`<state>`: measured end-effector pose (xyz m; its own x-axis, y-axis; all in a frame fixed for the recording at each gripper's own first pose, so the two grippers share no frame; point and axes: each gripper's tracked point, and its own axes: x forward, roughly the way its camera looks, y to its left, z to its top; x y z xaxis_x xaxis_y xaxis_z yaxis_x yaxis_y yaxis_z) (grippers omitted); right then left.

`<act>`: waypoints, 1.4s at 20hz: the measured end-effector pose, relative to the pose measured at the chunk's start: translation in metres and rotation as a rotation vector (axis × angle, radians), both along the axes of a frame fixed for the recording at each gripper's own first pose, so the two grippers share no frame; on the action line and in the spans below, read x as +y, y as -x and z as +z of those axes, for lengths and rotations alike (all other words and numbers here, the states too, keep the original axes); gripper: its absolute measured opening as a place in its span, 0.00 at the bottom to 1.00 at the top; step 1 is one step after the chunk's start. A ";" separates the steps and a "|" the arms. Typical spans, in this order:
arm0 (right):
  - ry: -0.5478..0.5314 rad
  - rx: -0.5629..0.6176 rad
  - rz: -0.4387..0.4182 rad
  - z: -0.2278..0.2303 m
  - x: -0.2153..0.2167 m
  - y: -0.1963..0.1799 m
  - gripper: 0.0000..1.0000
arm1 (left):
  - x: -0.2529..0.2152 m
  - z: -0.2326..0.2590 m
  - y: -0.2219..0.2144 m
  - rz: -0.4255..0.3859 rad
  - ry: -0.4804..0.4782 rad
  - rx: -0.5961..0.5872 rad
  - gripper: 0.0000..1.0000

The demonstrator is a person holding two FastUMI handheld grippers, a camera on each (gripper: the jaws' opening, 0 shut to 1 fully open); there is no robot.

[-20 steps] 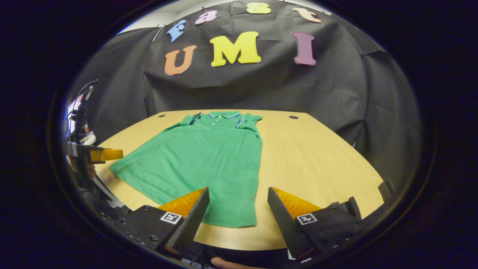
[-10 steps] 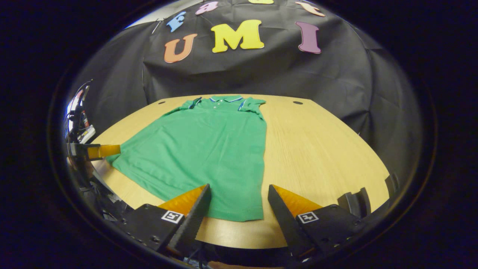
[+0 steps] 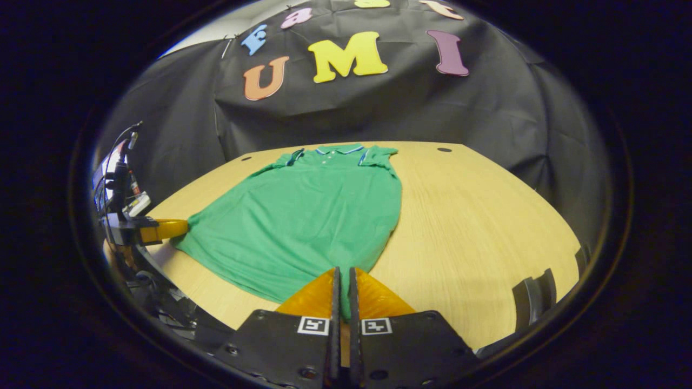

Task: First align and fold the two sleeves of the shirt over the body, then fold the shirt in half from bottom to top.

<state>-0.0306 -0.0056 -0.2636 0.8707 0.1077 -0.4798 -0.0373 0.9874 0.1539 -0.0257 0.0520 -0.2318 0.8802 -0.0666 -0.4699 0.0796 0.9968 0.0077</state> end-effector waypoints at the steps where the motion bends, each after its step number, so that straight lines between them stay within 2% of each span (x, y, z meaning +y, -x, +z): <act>1: -0.013 0.002 -0.004 -0.003 0.001 -0.002 0.04 | -0.002 0.000 0.000 -0.002 0.001 -0.003 0.07; 2: -0.015 0.009 0.007 0.001 0.001 -0.001 0.01 | -0.002 0.002 0.000 -0.007 -0.014 -0.013 0.07; 7: 0.019 -0.066 0.029 0.021 -0.004 -0.010 0.00 | -0.004 0.038 -0.004 0.006 -0.015 -0.127 0.07; 10: 0.123 -0.193 0.032 0.049 -0.012 -0.027 0.01 | -0.012 0.060 -0.002 -0.003 0.002 -0.189 0.06; 14: 0.178 -0.311 0.004 0.084 -0.023 -0.062 0.00 | -0.011 0.093 -0.023 0.020 -0.014 -0.285 0.07; 18: 0.197 -0.346 -0.034 0.114 -0.042 -0.103 0.00 | -0.023 0.124 -0.066 0.005 0.004 -0.349 0.07; 23: 0.225 -0.386 -0.058 0.152 -0.061 -0.173 0.00 | -0.044 0.162 -0.150 -0.029 0.013 -0.403 0.07; 28: 0.253 -0.366 -0.073 0.163 -0.069 -0.255 0.00 | -0.056 0.196 -0.219 -0.036 -0.066 -0.490 0.06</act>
<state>0.2244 -0.0745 -0.1011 0.9889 -0.0416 -0.1426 0.0269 0.9943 -0.1034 0.1929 -0.0035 -0.0360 0.9963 -0.0856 -0.0053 0.0857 0.9896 0.1157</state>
